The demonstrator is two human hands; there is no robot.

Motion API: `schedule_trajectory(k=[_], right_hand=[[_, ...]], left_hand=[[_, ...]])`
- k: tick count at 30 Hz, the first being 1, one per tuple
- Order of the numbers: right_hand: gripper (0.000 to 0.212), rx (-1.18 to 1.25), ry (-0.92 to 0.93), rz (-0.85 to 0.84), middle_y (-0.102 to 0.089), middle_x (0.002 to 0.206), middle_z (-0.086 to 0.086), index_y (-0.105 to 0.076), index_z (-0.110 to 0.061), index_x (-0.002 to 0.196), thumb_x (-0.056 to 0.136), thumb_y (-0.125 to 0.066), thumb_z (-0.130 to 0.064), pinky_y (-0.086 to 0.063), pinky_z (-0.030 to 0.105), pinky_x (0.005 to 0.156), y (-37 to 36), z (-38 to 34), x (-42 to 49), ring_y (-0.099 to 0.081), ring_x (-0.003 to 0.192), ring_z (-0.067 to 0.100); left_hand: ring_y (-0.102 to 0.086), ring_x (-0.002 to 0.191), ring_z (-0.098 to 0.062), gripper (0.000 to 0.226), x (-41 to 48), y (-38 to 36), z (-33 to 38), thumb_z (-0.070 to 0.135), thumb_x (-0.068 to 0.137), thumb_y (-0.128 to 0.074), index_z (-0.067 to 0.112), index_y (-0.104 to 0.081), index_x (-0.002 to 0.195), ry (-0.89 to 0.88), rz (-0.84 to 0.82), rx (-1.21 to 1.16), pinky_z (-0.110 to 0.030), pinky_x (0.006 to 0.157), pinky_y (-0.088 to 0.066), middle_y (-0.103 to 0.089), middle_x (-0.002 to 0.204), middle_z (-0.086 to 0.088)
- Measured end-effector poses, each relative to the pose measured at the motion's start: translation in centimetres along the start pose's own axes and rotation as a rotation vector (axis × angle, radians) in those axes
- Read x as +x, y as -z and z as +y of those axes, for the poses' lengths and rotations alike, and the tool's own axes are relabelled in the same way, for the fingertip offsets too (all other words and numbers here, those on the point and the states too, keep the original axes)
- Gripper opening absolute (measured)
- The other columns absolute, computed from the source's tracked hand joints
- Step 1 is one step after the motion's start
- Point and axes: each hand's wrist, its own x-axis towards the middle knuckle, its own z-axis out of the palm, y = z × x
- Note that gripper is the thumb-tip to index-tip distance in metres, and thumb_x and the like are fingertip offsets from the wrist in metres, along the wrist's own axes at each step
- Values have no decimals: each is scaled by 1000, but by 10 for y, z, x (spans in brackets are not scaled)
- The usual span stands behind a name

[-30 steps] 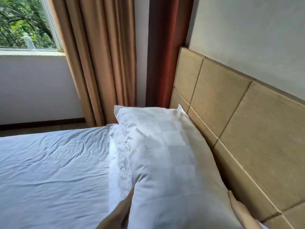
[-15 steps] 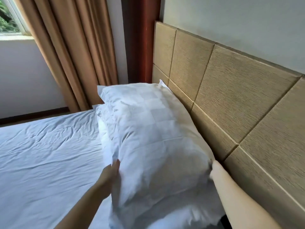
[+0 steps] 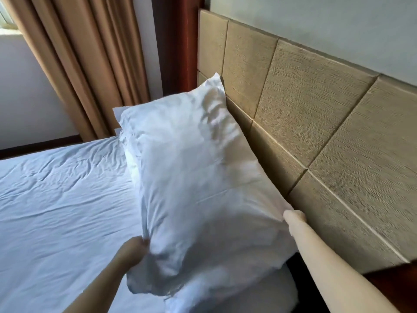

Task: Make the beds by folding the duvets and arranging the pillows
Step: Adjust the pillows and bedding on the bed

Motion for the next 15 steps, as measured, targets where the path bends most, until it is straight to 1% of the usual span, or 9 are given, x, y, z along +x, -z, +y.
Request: schedule_trajectory(k=[2,4,6,8,9,11,12,14,15], right_hand=[[31,-154,127,45,-61,101,22,-65,3,93,73,-46,-11,-50,38,86,-1,-22,10,-57,91,36],[34,-269,263,21,-61,98,19,-66,-13,86,67,-41,-24,-48,35,84,-3,-56,14,-56,86,35],[33,-338,460,-36,-56,114,18,-64,-24,106,82,-48,-39,-45,36,91,-10,-89,4,-54,102,35],[65,-376,632,-185,-40,143,11,-40,-24,141,85,-55,-54,-33,43,109,-26,-111,-12,-40,131,30],[83,-371,655,-311,-32,150,6,-26,-27,148,79,-59,-62,-28,43,114,-36,-115,-25,-33,137,27],[104,-337,665,-592,-33,150,-1,-14,-29,150,69,-66,-68,-28,34,114,-57,-109,-47,-36,136,18],[102,-350,678,-671,-38,148,-2,-14,-26,151,72,-68,-62,-30,29,112,-67,-100,-54,-40,134,15],[96,-425,709,-700,-44,144,-1,-20,-21,150,74,-69,-55,-35,25,106,-83,-87,-64,-45,130,15],[97,-469,736,-705,-46,142,-1,-25,-20,148,71,-69,-58,-38,26,105,-87,-85,-69,-47,128,17]], left_hand=[[-49,124,-29,35,7,18,10,26,100,-36,3,-46,125,27,25,110,-29,97,-38,-55,115,-21],[-41,128,-37,40,15,40,33,27,100,-38,3,-36,131,91,165,13,-37,104,-34,-48,118,-24],[-35,132,-41,57,21,64,66,33,97,-46,4,-26,142,90,313,-338,-42,109,-30,-36,139,-29],[-33,135,-38,86,28,80,102,51,86,-59,16,-12,149,21,291,-758,-43,112,-28,-28,149,-22],[-33,136,-35,106,29,80,118,63,73,-66,22,-5,150,-1,231,-902,-43,112,-28,-27,150,-18],[-37,134,-31,131,26,63,131,72,53,-75,28,3,149,13,140,-874,-39,112,-31,-35,147,-13],[-38,133,-30,126,25,49,128,68,56,-76,25,-2,149,54,141,-799,-37,111,-32,-42,142,-10],[-47,126,-30,86,27,22,107,60,71,-68,17,-31,136,142,201,-684,-37,104,-38,-53,133,-7],[-52,119,-30,65,26,14,96,59,75,-59,19,-42,124,164,239,-607,-38,99,-41,-57,128,-7]])
